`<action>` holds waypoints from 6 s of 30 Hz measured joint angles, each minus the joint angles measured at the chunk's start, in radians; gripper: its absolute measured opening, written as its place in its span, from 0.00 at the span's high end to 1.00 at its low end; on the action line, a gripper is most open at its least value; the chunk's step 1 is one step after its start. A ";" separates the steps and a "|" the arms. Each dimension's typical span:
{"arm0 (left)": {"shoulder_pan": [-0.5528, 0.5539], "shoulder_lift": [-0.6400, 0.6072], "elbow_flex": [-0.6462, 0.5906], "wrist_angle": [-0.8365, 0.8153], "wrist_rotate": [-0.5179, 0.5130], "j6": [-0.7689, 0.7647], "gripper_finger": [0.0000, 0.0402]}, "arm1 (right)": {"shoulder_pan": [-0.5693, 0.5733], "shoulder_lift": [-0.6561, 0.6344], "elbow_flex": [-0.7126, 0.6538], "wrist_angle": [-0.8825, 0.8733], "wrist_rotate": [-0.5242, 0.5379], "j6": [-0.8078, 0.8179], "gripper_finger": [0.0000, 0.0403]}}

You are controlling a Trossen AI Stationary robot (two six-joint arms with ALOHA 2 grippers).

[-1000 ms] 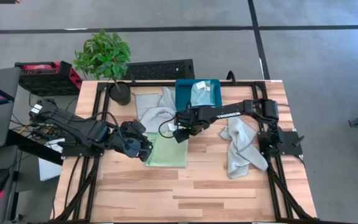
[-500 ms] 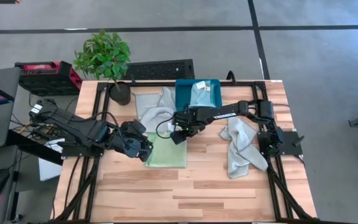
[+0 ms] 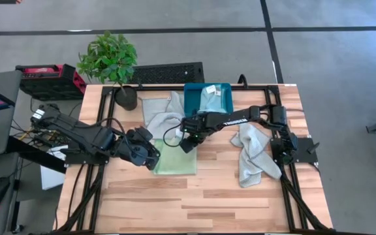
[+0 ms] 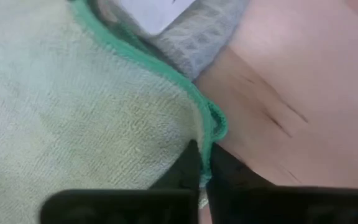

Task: Fold microfiber towels
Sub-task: Put the green towel into the blue bin

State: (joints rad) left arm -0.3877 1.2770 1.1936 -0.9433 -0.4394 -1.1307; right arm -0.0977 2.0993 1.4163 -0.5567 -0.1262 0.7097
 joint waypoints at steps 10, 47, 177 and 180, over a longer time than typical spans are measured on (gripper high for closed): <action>-0.080 0.002 -0.209 0.140 0.132 -0.421 0.59 | -0.003 0.000 0.000 0.004 0.000 -0.005 0.98; -0.147 0.148 -0.666 0.884 0.154 -0.678 0.59 | -0.011 0.002 -0.002 0.032 -0.007 -0.011 0.97; 0.545 0.039 -0.478 1.048 0.104 0.515 1.00 | -0.310 -0.304 0.153 -0.381 0.370 -0.223 0.99; 0.610 0.104 -0.410 1.045 0.151 0.572 1.00 | -0.351 -0.297 0.153 -0.386 0.395 -0.247 0.99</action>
State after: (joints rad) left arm 0.2226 1.3811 0.7834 0.1018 -0.2885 -0.5590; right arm -0.4488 1.8024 1.5696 -0.9422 0.2689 0.4624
